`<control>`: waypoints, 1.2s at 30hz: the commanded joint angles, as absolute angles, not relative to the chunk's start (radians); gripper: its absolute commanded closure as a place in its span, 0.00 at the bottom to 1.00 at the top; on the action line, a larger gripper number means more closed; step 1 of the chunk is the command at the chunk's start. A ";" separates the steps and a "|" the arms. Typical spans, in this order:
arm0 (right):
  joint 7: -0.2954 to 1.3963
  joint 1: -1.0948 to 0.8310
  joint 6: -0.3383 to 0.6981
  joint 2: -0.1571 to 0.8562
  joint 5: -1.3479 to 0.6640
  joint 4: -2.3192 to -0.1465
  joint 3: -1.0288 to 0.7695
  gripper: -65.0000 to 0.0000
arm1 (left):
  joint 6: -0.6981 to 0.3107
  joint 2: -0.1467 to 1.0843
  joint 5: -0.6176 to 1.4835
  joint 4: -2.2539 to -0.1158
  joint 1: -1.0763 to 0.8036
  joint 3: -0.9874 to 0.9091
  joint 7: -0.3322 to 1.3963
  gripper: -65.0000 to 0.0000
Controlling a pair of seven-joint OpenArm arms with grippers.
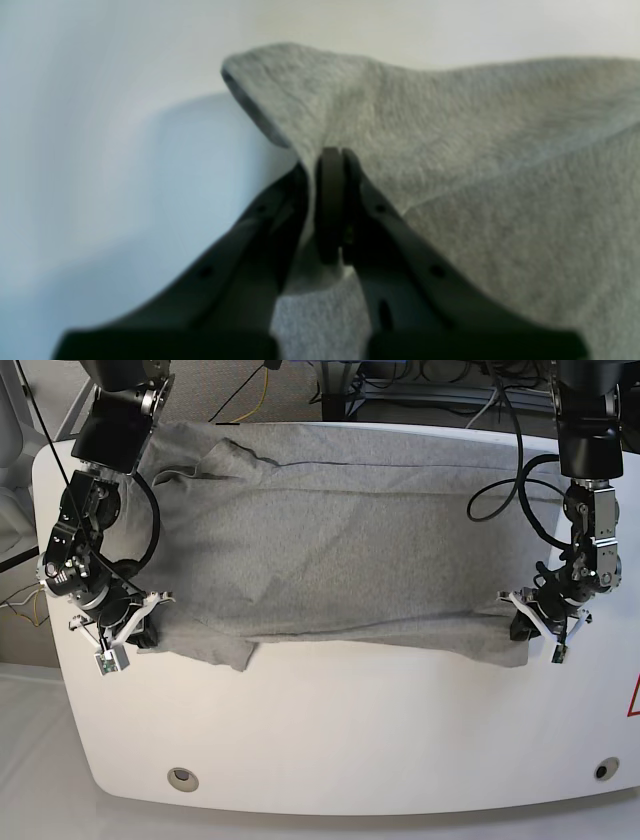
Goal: Fold the T-shirt properly
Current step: 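Lift the hem side with both grippers and fold it toward the collar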
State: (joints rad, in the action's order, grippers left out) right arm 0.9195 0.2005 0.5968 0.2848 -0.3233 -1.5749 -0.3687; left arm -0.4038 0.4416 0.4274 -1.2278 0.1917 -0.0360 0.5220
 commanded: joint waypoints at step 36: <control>1.015 -0.152 0.618 0.300 -0.340 -1.908 -0.464 1.00 | -0.444 0.494 0.473 -1.517 -0.129 -0.317 0.557 1.00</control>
State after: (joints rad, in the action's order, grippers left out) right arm 1.0298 -0.1585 0.6220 0.2810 -0.3389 -1.8782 -0.4511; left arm -0.4541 0.4637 0.4706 -1.4944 -0.1329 -0.2916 0.5854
